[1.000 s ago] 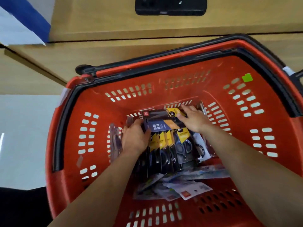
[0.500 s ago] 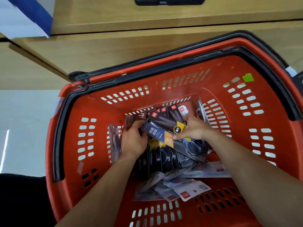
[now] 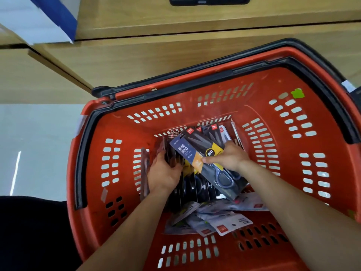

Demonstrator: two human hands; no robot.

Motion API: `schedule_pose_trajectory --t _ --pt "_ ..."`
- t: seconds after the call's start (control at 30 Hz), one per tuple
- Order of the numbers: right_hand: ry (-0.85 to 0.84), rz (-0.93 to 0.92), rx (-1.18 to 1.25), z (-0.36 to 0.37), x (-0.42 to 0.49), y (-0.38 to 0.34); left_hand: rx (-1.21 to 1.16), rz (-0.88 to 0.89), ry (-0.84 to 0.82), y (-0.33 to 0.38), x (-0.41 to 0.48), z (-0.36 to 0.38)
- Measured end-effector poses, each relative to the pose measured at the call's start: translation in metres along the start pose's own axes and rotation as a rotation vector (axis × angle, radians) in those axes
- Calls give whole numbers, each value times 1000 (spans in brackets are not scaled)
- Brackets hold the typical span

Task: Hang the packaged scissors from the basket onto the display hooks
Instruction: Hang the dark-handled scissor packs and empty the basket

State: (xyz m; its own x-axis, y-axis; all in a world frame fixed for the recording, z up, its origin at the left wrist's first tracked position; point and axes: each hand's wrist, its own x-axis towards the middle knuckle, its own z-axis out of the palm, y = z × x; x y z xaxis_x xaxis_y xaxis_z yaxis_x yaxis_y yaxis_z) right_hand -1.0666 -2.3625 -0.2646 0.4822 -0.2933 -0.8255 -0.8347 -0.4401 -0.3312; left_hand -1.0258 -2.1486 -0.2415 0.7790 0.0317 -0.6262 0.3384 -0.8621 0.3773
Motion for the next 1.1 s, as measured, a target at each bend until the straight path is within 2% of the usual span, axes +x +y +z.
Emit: schedule_pose_trajectory --t 0.13,0.23,0.4,0.57,0.63,0.83,1.0,1.1 --pt "-53 6 177 -3 -7 13 0 52 34 0 -7 2" --pt "-46 33 183 -6 -14 14 99 81 15 -2 -13 6" --pt "8 90 153 8 -16 11 277 133 104 -7 -9 5" --pt "-22 22 194 36 -14 -3 377 130 -84 -10 -3 10" --pt "-42 15 195 44 -10 -11 343 135 -110 -13 -3 9" --pt "-40 4 280 60 -6 -24 -70 84 -143 -26 11 7" --pt "-32 -2 327 58 -4 -22 -177 99 -140 -29 11 11" --pt "-21 -5 359 54 -9 -18 -164 99 -152 -29 6 8"
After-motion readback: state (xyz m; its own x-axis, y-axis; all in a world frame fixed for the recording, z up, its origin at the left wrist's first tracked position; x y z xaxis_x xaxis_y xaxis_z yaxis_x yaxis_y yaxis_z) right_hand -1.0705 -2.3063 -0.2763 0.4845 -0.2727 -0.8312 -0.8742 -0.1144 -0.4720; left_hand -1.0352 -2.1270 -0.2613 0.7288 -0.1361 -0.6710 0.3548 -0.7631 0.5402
